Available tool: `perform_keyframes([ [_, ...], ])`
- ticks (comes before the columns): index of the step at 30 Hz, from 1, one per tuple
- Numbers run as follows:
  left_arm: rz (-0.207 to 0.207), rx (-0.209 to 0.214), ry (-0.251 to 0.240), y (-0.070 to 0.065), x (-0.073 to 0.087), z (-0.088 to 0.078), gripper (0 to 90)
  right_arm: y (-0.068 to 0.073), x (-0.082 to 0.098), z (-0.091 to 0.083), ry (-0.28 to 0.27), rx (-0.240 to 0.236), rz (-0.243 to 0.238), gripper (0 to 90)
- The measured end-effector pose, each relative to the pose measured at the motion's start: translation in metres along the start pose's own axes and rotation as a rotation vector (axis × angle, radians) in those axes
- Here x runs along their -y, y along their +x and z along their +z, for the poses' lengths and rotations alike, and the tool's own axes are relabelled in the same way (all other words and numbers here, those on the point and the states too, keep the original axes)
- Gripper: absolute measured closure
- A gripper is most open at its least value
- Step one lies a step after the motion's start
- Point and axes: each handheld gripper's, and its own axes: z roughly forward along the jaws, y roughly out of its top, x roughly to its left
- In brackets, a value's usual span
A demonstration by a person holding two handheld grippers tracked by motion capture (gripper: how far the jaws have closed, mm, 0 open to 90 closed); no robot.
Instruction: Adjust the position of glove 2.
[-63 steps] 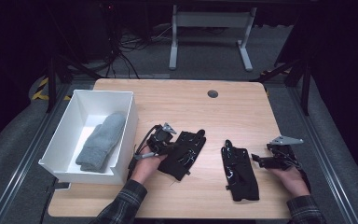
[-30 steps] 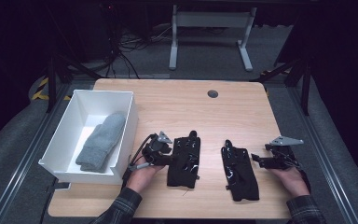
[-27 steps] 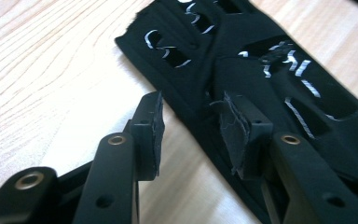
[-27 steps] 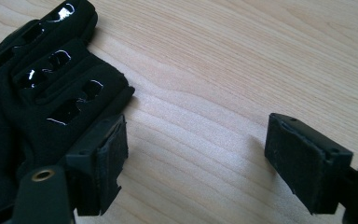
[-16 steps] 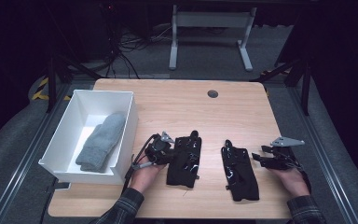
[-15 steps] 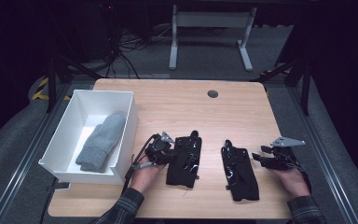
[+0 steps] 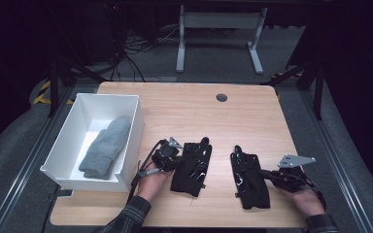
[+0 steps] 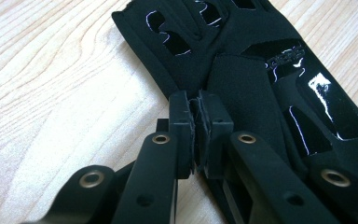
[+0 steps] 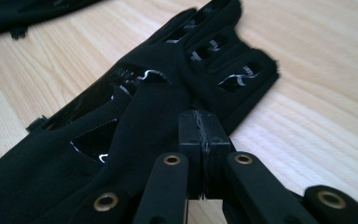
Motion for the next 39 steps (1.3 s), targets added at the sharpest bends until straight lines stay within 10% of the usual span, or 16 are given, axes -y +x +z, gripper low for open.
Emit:
perform_keyframes([
  [26, -0.03, 0.07, -0.009, -0.005, -0.002, 0.002, 87.3, 0.031, -0.029, 0.041, 0.042, -0.094, -0.065, 90.0],
  [39, -0.037, 0.193, -0.067, -0.004, -0.007, -0.012, 87.5, 0.04, -0.039, 0.052, 0.047, -0.123, -0.1, 90.0],
])
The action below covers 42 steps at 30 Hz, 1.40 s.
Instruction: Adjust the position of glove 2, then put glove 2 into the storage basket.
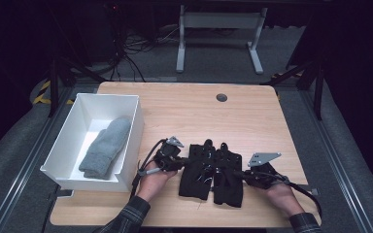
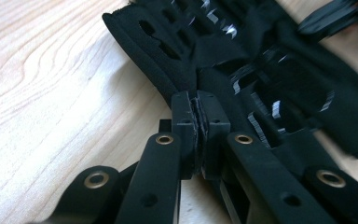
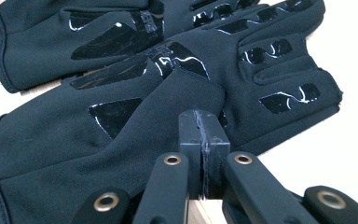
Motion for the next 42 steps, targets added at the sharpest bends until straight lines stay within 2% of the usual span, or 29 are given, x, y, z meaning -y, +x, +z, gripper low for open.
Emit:
perform_keyframes([
  [1, 0.0, 0.0, 0.0, 0.0, 0.0, 0.0, 87.5, 0.0, -0.001, 0.001, -0.001, -0.001, -0.002, 90.0],
  [4, -0.001, 0.035, -0.025, -0.001, -0.005, -0.008, 87.5, -0.001, -0.001, 0.001, -0.002, -0.009, 0.002, 90.0],
  [11, 0.0, 0.055, -0.041, -0.004, -0.011, -0.012, 87.6, 0.001, -0.005, 0.005, 0.001, -0.008, -0.01, 90.0],
  [14, -0.008, 0.076, -0.058, -0.005, -0.015, -0.016, 87.6, 0.002, -0.008, 0.008, 0.004, -0.01, -0.02, 90.0],
  [24, 0.001, 0.083, -0.079, -0.011, -0.025, -0.021, 87.7, 0.001, -0.017, 0.017, -0.004, -0.022, -0.027, 90.0],
  [36, 0.01, 0.125, -0.103, -0.022, -0.043, -0.015, 87.9, 0.003, -0.03, 0.031, -0.008, -0.037, -0.041, 90.0],
  [42, 0.019, 0.137, -0.095, -0.026, -0.049, -0.007, 88.1, 0.005, -0.035, 0.037, -0.019, -0.049, -0.045, 90.0],
])
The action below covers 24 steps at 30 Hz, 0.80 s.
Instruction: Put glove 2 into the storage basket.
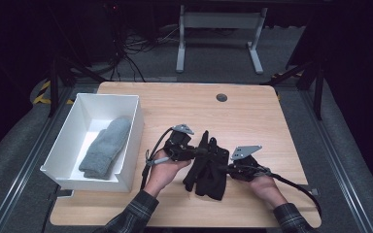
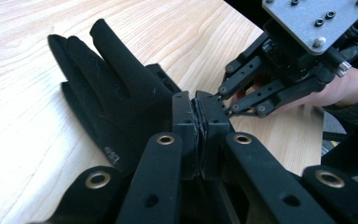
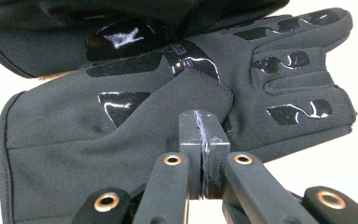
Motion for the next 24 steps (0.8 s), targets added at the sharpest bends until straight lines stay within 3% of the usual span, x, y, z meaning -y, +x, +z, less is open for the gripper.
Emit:
perform_keyframes([
  [11, -0.004, 0.0, 0.013, -0.001, -0.007, 0.017, 89.7, 0.001, -0.01, 0.012, -0.012, -0.001, -0.003, 90.0],
  [15, -0.009, 0.006, 0.017, 0.0, -0.007, 0.021, 89.7, -0.001, -0.01, 0.006, -0.021, 0.025, -0.012, 90.0],
  [16, -0.009, 0.001, 0.019, -0.001, -0.007, 0.022, 89.7, -0.002, -0.01, -0.003, -0.023, 0.05, -0.016, 90.0],
  [20, -0.007, 0.005, 0.02, -0.002, -0.007, 0.023, 89.7, -0.008, -0.002, -0.013, -0.019, 0.058, -0.004, 90.0],
  [24, -0.003, 0.016, 0.019, -0.004, -0.009, 0.026, 89.8, -0.012, 0.006, -0.01, 0.003, 0.047, 0.016, 90.0],
])
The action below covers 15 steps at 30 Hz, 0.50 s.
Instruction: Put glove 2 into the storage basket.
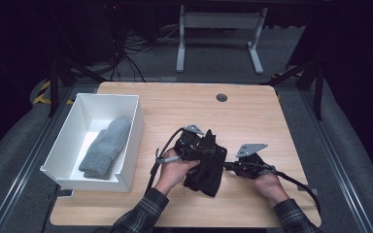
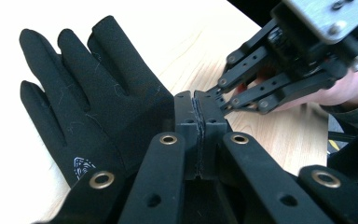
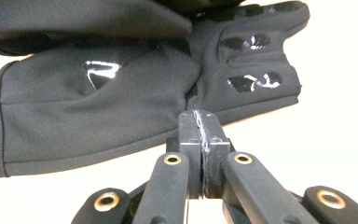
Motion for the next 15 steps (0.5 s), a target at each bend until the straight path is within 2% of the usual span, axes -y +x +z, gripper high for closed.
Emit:
perform_keyframes([
  [12, 0.009, 0.02, 0.063, -0.006, 0.004, 0.034, 89.9, 0.002, -0.004, 0.011, -0.003, -0.025, -0.002, 90.0],
  [15, 0.0, 0.031, 0.078, -0.003, 0.01, 0.046, 89.2, 0.002, -0.004, 0.009, 0.006, -0.005, -0.012, 90.0],
])
